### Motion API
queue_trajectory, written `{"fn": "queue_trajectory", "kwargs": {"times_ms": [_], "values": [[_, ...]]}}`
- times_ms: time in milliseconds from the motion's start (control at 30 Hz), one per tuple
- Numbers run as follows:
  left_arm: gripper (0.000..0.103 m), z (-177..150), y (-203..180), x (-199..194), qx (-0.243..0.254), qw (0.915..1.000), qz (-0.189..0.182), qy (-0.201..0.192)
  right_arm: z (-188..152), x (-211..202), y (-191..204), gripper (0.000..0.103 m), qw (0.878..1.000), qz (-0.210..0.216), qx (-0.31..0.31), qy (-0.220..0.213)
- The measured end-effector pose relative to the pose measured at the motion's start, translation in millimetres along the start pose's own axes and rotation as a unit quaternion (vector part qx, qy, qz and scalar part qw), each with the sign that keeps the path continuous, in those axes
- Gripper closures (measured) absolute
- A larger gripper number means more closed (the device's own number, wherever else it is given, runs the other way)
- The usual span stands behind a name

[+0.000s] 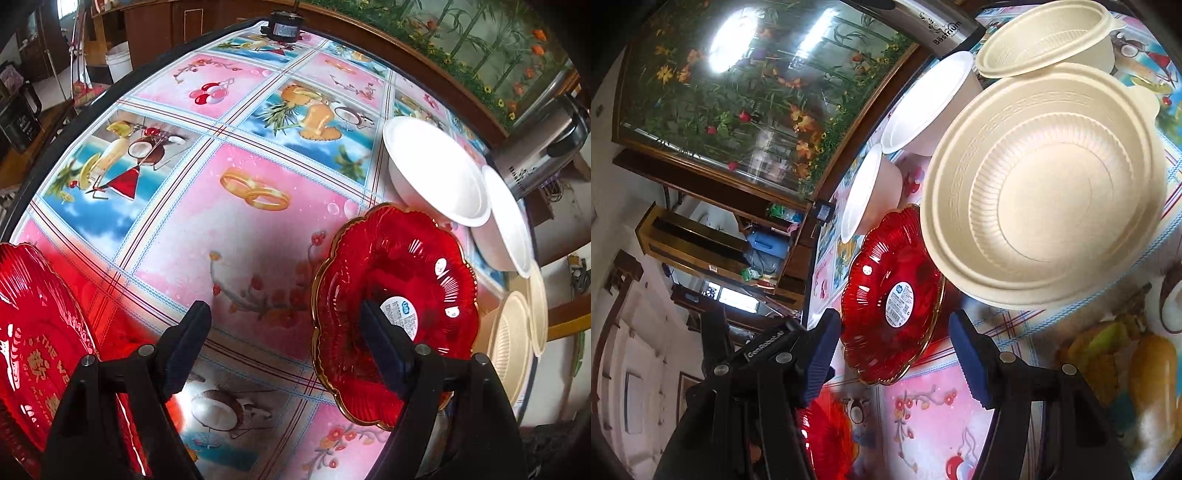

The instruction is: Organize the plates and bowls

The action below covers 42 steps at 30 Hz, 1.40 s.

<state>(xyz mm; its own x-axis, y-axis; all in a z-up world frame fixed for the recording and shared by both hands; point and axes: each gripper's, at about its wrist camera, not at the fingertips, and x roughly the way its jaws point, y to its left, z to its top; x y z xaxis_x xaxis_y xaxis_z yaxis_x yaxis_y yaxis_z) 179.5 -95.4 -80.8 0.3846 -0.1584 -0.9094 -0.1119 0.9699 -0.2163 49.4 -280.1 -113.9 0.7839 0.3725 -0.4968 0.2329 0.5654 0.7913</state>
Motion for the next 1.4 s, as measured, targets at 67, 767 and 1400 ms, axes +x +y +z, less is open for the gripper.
{"fn": "queue_trajectory", "kwargs": {"times_ms": [67,767,1400], "values": [[0.021,-1,-2,-1,0.003,1.0000,-0.002,-0.007,0,3,-1,0.039,1.000,-0.008,0.005,-0.001],[0.021,-3,-27,14,0.045,0.9989,0.008,-0.015,0,22,-8,0.054,0.999,-0.045,0.026,-0.006],[0.063,-11,-44,16,0.099,0.9945,0.008,-0.033,0,35,-11,0.092,0.998,-0.060,0.024,0.013]]}}
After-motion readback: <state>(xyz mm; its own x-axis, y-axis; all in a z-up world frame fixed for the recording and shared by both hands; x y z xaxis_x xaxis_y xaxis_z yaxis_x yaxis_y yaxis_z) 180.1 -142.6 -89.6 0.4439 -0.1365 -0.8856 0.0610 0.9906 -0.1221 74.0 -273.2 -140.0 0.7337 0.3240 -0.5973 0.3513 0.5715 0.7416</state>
